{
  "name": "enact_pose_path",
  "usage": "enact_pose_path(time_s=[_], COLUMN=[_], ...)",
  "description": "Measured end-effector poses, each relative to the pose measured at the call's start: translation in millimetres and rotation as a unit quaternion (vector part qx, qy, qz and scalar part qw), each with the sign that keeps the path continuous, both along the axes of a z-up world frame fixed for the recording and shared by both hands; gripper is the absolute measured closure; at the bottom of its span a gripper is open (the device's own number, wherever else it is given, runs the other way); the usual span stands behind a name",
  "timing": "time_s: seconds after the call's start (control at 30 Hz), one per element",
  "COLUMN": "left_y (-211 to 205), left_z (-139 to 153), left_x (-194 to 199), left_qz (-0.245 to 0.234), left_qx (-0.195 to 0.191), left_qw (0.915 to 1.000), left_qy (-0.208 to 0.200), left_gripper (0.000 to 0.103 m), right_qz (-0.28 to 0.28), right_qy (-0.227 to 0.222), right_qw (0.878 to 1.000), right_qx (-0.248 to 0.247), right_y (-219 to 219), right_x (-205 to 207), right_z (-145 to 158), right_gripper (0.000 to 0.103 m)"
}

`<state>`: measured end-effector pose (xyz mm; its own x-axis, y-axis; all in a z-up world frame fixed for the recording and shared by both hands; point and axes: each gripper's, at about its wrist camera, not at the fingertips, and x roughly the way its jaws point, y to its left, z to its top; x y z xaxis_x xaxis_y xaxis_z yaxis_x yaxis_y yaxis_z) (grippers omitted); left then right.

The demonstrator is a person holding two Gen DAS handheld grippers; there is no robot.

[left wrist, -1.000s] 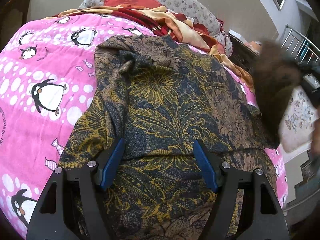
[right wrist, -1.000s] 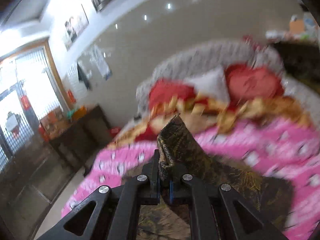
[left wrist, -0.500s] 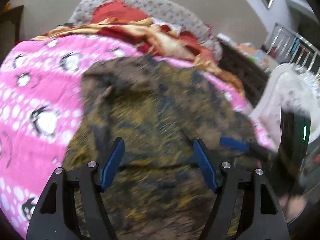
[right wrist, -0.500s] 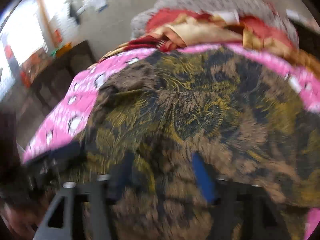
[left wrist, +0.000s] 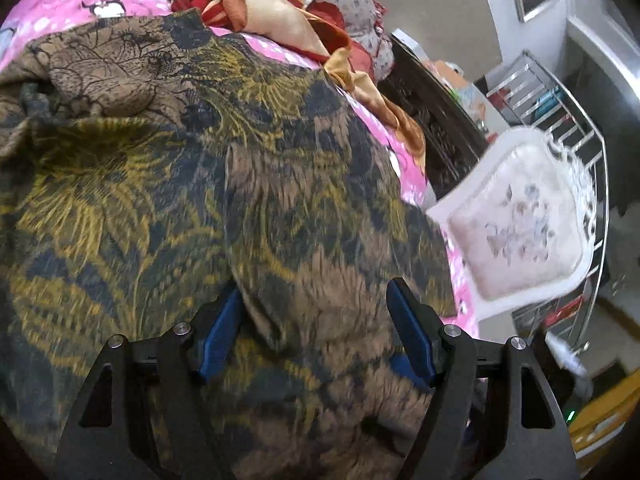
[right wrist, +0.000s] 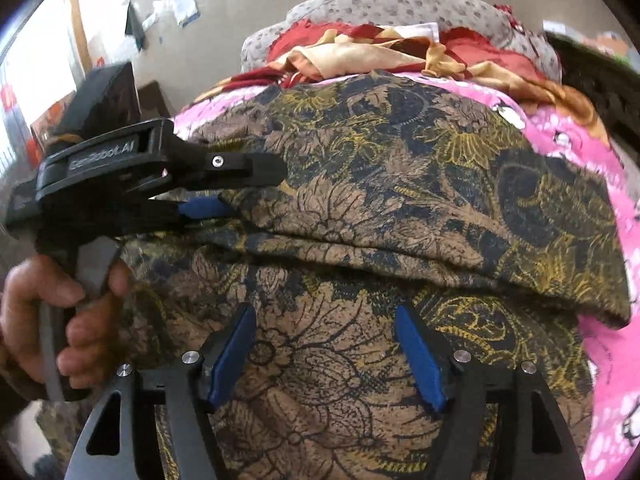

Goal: Fold small clothes

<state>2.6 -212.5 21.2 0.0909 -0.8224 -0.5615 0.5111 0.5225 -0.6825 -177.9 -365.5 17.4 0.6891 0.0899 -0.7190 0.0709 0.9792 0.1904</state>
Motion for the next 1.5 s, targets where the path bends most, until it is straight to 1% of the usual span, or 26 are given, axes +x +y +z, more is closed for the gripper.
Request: enact_pose_path(time_s=[0.13,0.17,0.2,0.23,0.27,0.3,0.33,0.37,0.4,0.47,0.5,0.53,0.6,0.7,0.73,0.8,0.87,0.97,1.03,1.13,1.23,1.3,1.33,1.4,1.47,1.5], left_y=[-15.6,-17.8,-19.4,-19.8,-18.8,-17.5,-14.6,-9.5,-6.0,-1.3,2.1,7.7,19.4,54.4,63.5,86.6,108.8,127.0,128.7,121.8,113.1,113.3,115.2,121.1,128.7,131.9], left_z=[1.3,1.4,-0.1,-2.6,-5.2,-6.5,-8.4,-9.5,-8.4,0.6,7.3,19.1,33.5,57.5,62.2,67.9,64.4,52.5,40.4,22.8,9.2,5.7,7.1,17.2,37.2,47.3], left_x=[20.8,24.8,28.4,30.5,31.7,32.2,32.3,30.5,28.6,19.9,14.5,7.4,-0.4,-1.2,0.1,10.4,23.6,38.2,43.3,44.0,44.7,46.2,46.0,43.8,36.6,32.4], left_qz=[0.000,0.006,0.013,0.021,0.029,0.037,0.049,0.054,0.059,0.063,0.060,0.056,0.052,0.064,0.069,0.083,0.099,0.119,0.128,0.127,0.129,0.136,0.141,0.158,0.189,0.200], left_qx=[-0.003,-0.002,0.003,0.011,0.020,0.027,0.040,0.043,0.044,0.057,0.055,0.047,0.035,0.016,0.018,0.036,0.048,0.072,0.093,0.130,0.165,0.180,0.187,0.200,0.212,0.205], left_qw=[0.9998,0.9997,0.9995,0.9993,0.9989,0.9985,0.9975,0.9971,0.9969,0.9964,0.9966,0.9969,0.9969,0.9953,0.9945,0.9916,0.9906,0.9878,0.9851,0.9810,0.9753,0.9721,0.9699,0.9630,0.9502,0.9472], left_qy=[0.021,0.023,0.027,0.030,0.032,0.031,0.030,0.032,0.030,0.001,-0.012,-0.030,-0.048,-0.071,-0.077,-0.093,-0.081,-0.071,-0.066,-0.069,-0.069,-0.066,-0.068,-0.087,-0.128,-0.145], left_gripper=[0.032,0.036,0.048,0.055,0.067,0.081,0.089,0.096,0.099,0.100,0.100,0.100,0.100,0.100,0.100,0.100,0.100,0.100,0.100,0.100,0.099,0.093,0.093,0.093,0.093,0.092], right_qz=[0.000,0.001,0.001,0.001,0.001,0.000,-0.001,-0.001,-0.001,-0.001,-0.002,-0.002,-0.003,-0.003,-0.003,-0.004,-0.004,-0.004,-0.005,-0.005,-0.005,-0.006,-0.007,-0.016,-0.032,-0.047], right_qy=[-0.003,-0.003,-0.003,-0.003,-0.003,-0.004,-0.004,-0.003,-0.003,-0.002,-0.001,-0.001,0.000,0.002,0.002,0.003,0.003,0.003,0.003,0.004,0.005,0.007,0.008,0.004,-0.029,-0.056], right_qw=[1.000,1.000,1.000,1.000,1.000,1.000,1.000,1.000,1.000,1.000,1.000,1.000,1.000,1.000,1.000,1.000,1.000,1.000,1.000,1.000,1.000,1.000,1.000,1.000,0.999,0.997], right_qx=[0.007,0.006,0.004,0.003,0.003,0.003,0.004,0.003,0.003,0.000,-0.002,-0.003,-0.005,-0.010,-0.010,-0.009,-0.009,-0.010,-0.010,-0.010,-0.013,-0.017,-0.017,-0.011,0.019,0.028], right_y=[-1.3,0.1,0.3,0.7,0.6,0.6,0.2,0.1,-0.2,0.2,0.8,1.3,1.7,2.6,2.9,2.7,2.8,2.6,2.6,2.8,3.3,4.1,4.5,1.2,-13.8,-28.5], right_x=[-1.5,-1.7,-3.4,-3.4,-3.9,-3.2,-3.2,-3.1,-2.5,-1.7,-1.8,-1.2,-0.6,0.1,0.0,0.1,0.1,0.1,0.2,0.3,0.5,0.6,0.5,-3.4,-19.2,-30.9], right_z=[0.3,0.9,0.8,0.7,0.5,0.3,0.0,-0.4,-0.4,-0.6,-0.6,-0.6,-0.6,-0.6,-0.7,-0.7,-0.6,-0.6,-0.6,-0.7,-0.9,-0.6,0.0,5.9,22.4,35.0], right_gripper=[0.033,0.033,0.033,0.033,0.033,0.033,0.033,0.033,0.033,0.033,0.033,0.033,0.033,0.033,0.033,0.033,0.033,0.033,0.033,0.033,0.033,0.033,0.033,0.033,0.034,0.034])
